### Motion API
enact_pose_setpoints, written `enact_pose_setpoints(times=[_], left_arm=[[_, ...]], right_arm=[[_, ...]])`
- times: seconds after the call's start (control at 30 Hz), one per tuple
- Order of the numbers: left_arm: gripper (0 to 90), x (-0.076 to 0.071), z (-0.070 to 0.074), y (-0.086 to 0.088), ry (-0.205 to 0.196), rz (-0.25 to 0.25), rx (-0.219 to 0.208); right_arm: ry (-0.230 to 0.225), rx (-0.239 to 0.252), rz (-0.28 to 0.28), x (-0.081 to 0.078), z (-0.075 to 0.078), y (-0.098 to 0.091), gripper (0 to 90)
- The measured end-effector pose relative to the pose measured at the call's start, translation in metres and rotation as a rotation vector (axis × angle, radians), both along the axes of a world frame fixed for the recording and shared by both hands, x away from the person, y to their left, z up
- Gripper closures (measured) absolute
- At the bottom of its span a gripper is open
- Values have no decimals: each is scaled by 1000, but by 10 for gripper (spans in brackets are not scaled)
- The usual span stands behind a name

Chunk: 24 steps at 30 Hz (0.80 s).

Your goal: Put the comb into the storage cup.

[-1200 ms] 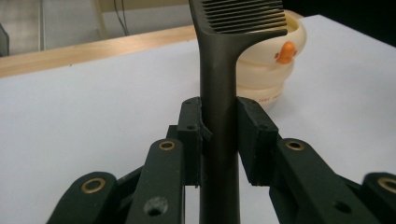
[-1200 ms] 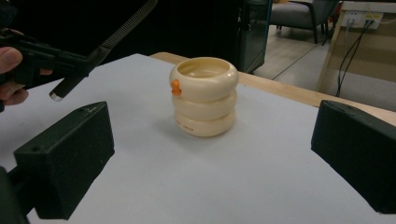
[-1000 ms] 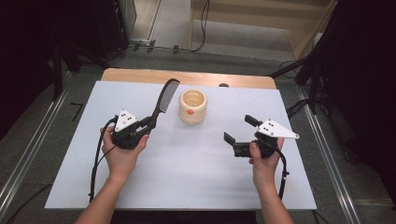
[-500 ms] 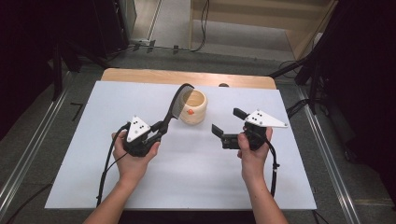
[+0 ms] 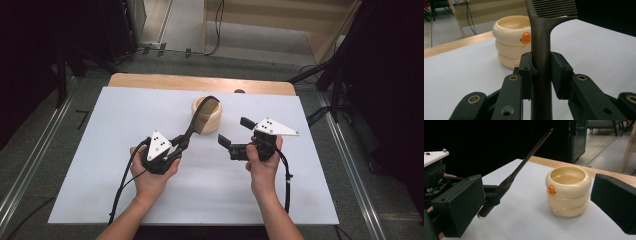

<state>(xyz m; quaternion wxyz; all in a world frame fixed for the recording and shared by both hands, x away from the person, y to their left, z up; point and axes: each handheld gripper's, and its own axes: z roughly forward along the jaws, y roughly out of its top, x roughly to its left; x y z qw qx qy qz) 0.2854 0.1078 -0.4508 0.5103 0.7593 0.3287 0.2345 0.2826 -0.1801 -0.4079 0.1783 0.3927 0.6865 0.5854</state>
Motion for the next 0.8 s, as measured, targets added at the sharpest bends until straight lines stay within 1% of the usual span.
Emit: enact_pose_setpoints(times=[0.1, 0.2, 0.3, 0.4, 0.43, 0.47, 0.5, 0.53, 0.6, 0.7, 0.73, 0.77, 0.8], left_arm=[[722, -3, -1, -3, -9, -5, 1], [722, -5, -2, -6, -13, -15, 1], [722, -8, -4, -9, -18, -23, 7], [722, -11, -5, -13, -20, -34, 8], [721, -12, -6, -15, -25, -40, 9], [722, -13, -6, -16, -28, -42, 12], [722, -14, -6, -18, -29, -47, 12], [722, -15, -7, -19, -32, -50, 13], [722, -17, -7, -21, -35, -55, 12], [722, -19, -8, -25, -43, -65, 18], [721, -20, -9, -26, -45, -68, 17], [722, -21, -10, -27, -46, -71, 20], [721, -21, -11, -28, -47, -72, 24]], right_arm=[[9, 8, -6, 0, -2, 3, 0], [28, 11, -8, 1, -3, 7, 0], [27, 12, -3, 1, -3, 9, 0], [42, 29, -7, 1, -3, 10, 0], [50, 34, -8, 1, -3, 11, 11], [50, 69, -32, 0, -4, 11, 100], [50, 69, -32, 0, -4, 11, 100], [56, 79, -32, 0, -4, 11, 110], [73, 83, -33, 2, -5, 12, 120], [95, 91, -52, 2, -6, 13, 167], [97, 92, -79, 1, -5, 14, 202], [90, 88, -118, -1, -5, 14, 247], [86, 90, -134, -1, -5, 14, 251]])
